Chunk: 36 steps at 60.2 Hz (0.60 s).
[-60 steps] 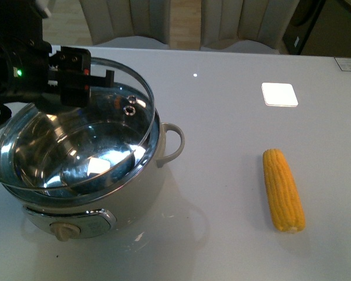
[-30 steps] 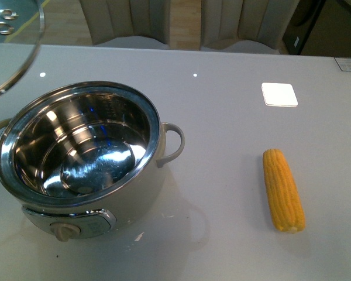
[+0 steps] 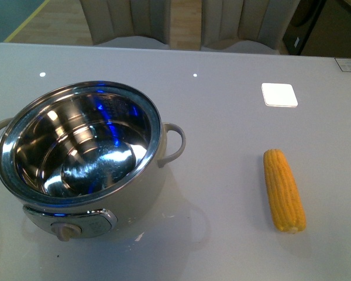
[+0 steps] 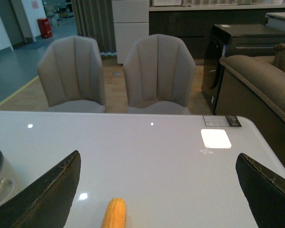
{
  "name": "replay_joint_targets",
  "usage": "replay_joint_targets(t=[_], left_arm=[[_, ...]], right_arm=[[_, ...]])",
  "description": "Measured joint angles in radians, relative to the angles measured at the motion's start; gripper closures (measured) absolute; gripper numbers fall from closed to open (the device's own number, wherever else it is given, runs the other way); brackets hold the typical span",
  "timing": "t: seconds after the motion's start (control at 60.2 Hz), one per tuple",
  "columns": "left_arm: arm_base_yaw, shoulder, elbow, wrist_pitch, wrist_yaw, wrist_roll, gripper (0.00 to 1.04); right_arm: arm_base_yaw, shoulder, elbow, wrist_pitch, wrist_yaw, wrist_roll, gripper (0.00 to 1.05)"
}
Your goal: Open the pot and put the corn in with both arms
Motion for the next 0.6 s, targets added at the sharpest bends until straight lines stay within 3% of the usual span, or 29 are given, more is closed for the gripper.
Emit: replay_joint_targets(t=[0.598], left_arm=[[-0.013, 0.394, 0.132, 0.2, -0.007, 0.002, 0.61]], right_arm=[[0.0, 0.0, 0.0, 0.0, 0.0, 0.0, 0.09]])
